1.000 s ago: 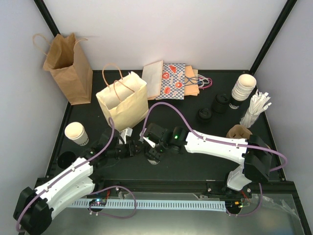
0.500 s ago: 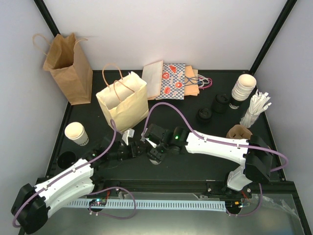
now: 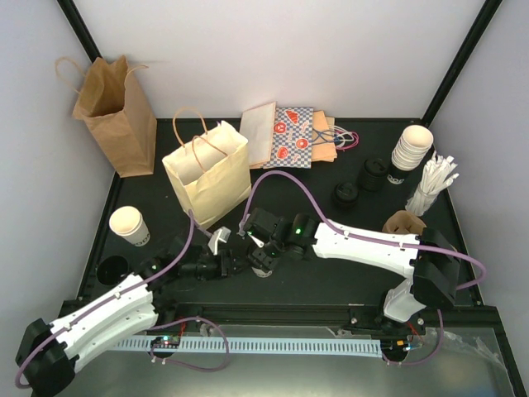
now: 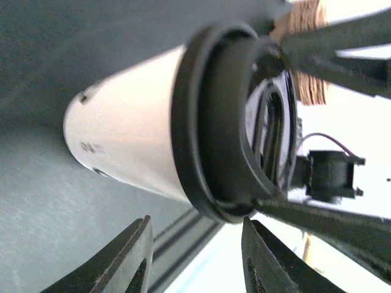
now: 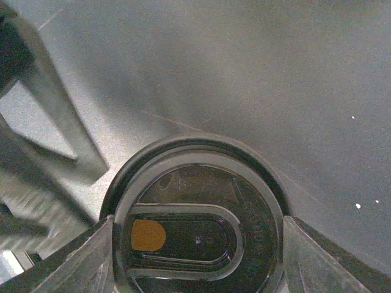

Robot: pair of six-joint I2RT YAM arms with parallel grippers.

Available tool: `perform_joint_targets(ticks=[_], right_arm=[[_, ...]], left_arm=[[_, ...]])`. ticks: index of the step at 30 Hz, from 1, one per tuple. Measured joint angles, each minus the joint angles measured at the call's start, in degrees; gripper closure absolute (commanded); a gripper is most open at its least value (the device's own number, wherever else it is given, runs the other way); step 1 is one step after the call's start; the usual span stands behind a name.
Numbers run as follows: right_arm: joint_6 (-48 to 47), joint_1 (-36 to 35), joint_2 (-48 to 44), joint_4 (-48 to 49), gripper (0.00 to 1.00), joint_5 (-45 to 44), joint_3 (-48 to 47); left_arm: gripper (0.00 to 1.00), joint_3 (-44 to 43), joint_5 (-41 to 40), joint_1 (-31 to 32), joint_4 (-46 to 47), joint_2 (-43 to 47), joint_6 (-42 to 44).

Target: Pack the takeout coffee

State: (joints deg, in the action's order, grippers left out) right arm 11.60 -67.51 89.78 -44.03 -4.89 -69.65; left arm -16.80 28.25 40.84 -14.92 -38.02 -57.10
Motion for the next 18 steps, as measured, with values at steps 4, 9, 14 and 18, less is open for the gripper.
perform_joint_targets(ticks=[4,9,14,18], right_arm=[[0.52,0.11,0.0,0.39,0.32,0.02,0.02],[0.52,0.13,0.0,0.52,0.32,0.09,0.04],[0.37,0.13,-0.42,1.11,0.32,0.13,0.66],[0.07,0.13,-1.01,1.55,0.31,0.28,1.36]], left_arm=[[0.58,1.33,3.85,0.7,0.87,0.48,-1.44],[0.58,2.08,4.85,0.76,1.77,-1.16,-1.97],[0.58,2.08,4.28,0.81,2.29,-0.83,-2.12],[0.57,2.27,3.45,0.81,3.41,0.98,-3.04]])
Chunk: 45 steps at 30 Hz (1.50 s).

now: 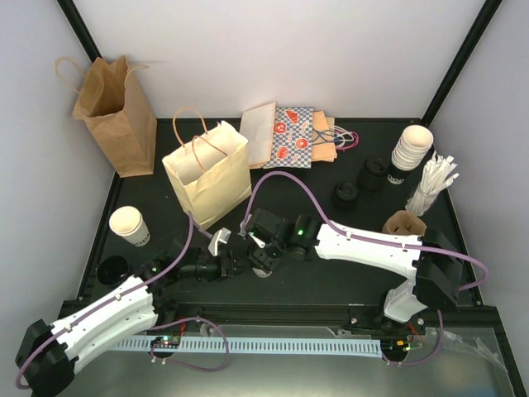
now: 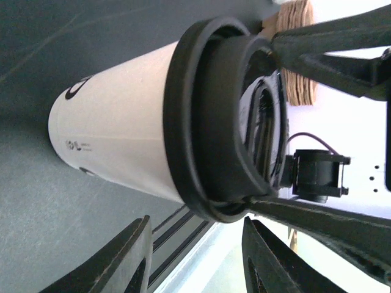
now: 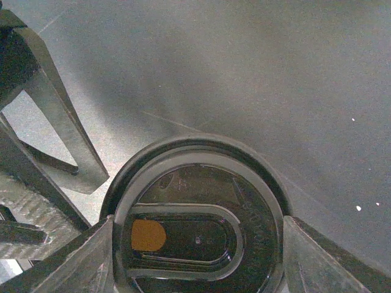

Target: Pack the takeout coffee

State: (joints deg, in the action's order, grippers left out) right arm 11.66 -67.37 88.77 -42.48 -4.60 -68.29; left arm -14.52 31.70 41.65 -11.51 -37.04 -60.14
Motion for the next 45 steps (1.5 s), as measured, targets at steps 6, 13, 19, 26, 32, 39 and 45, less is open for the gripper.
perform_joint_targets(ticks=[6,13,19,26,32,39,45], right_arm=[[-0.48,0.02,-0.26,0.33,0.31,0.09,0.39],[-0.94,0.0,-0.37,0.57,0.31,0.22,0.57],[-1.31,0.02,-0.61,0.5,0.31,0.26,0.79],[-2.27,0.33,-0.66,0.5,0.31,-0.48,0.94],[-2.36,0.55,-0.66,0.55,0.32,-0.66,1.09],[-2.36,0.55,-1.62,2.45,0.31,-0.7,2.89],[-2.29,0.9,-2.38,3.28,0.31,-1.27,4.0]], left_arm=[[0.57,0.59,-0.66,0.0,2.08,0.52,-1.4],[0.58,1.73,-0.85,0.02,4.94,-1.86,-2.14],[0.6,3.78,-0.83,0.07,9.53,-2.54,-3.89],[0.69,3.72,-0.63,0.07,13.27,-6.14,-4.66],[0.72,2.82,-0.55,0.09,13.09,-7.28,-4.55],[0.74,2.38,-0.48,0.11,12.87,-8.04,-3.96],[0.77,2.23,-0.15,0.66,15.21,-10.75,-3.76]])
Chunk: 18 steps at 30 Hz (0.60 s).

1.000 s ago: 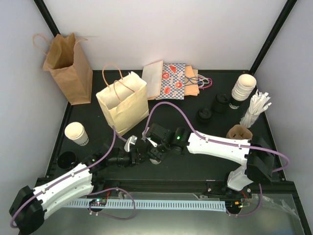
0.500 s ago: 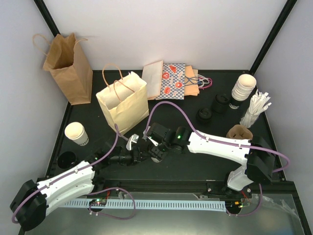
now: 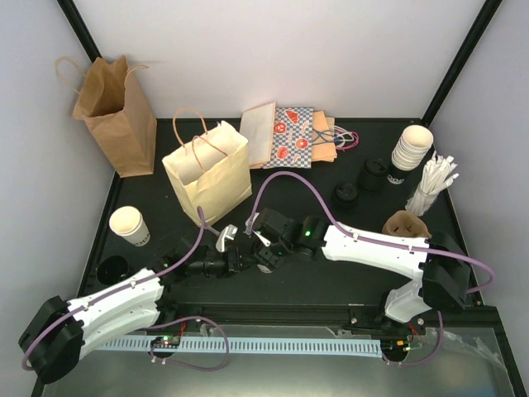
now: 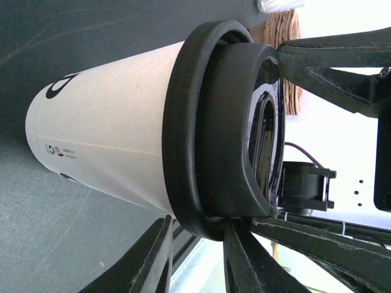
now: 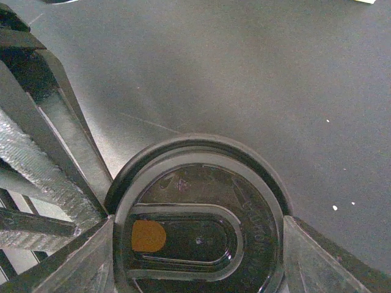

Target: Pack the takeout coffee

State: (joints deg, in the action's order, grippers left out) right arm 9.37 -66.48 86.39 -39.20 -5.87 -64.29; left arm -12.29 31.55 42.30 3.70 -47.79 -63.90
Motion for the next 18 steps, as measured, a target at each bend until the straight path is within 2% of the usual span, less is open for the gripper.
perform_joint_targets(ticks=[3,7,12,14,18], right_arm=[[0.13,0.07,-0.2,0.04,0.31,-0.17,0.2],[0.39,0.07,-0.22,0.04,0.31,-0.46,0.2],[1.25,-0.09,-0.26,0.31,0.31,-0.92,0.2],[1.29,-0.09,-0.26,0.31,0.31,-0.94,0.22],[1.27,-0.11,-0.31,0.33,0.31,-0.94,0.22]], left_arm=[[0.77,-0.02,-0.74,0.48,0.61,-0.31,-0.04],[0.7,-1.01,-2.78,0.92,-1.97,0.98,0.09],[0.66,-4.13,-7.3,1.18,-11.43,4.7,1.27],[0.63,-5.4,-9.29,0.96,-15.37,5.73,1.77],[0.49,-6.75,-13.0,0.39,-20.37,7.8,2.62]])
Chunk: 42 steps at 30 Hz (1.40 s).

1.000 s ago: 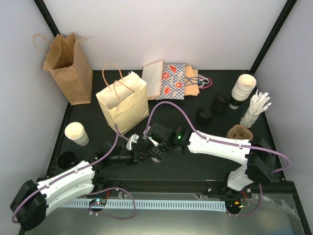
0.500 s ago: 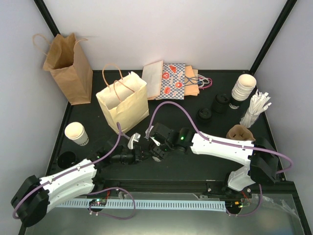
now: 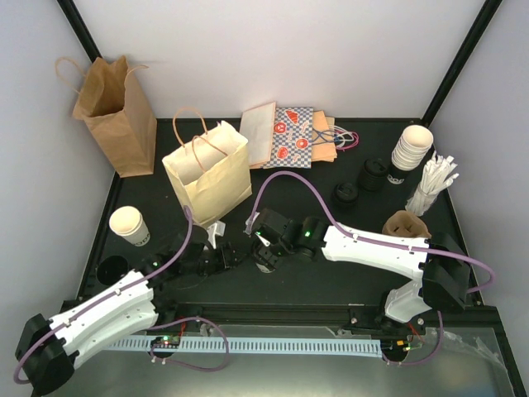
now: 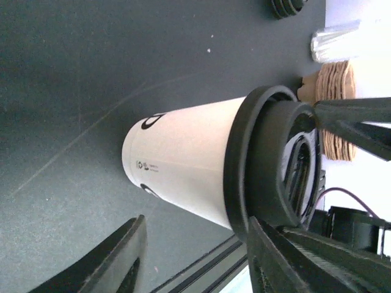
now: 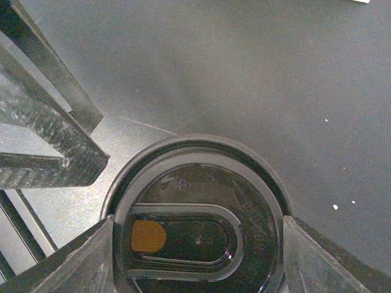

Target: Pack the takeout coffee

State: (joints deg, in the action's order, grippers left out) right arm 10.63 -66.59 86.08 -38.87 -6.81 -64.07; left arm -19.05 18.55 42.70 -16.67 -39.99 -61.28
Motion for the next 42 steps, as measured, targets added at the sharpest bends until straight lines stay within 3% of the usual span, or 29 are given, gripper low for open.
perform_joint_targets(ticks=[7,22,26,34,42], right_arm=[[0.0,-0.02,-0.28,0.17,0.31,-0.02,0.15],[0.0,-0.02,-0.33,0.17,0.28,-0.04,0.15],[0.26,-0.04,-0.44,0.2,0.22,-0.31,0.13],[1.77,-0.22,-0.09,-3.37,0.0,-1.73,-0.92],[2.19,-0.26,-1.07,-6.32,0.0,-3.87,-2.47]], left_arm=[[0.31,-2.16,-1.14,-1.9,1.51,-1.44,2.27],[0.36,-9.38,5.84,-3.89,7.17,-20.94,9.07],[0.38,-9.75,6.6,-4.09,8.15,-22.03,10.21],[0.4,-10.86,6.97,-4.07,7.5,-23.1,12.5],[0.4,-11.89,7.08,-4.07,6.36,-23.8,13.84]])
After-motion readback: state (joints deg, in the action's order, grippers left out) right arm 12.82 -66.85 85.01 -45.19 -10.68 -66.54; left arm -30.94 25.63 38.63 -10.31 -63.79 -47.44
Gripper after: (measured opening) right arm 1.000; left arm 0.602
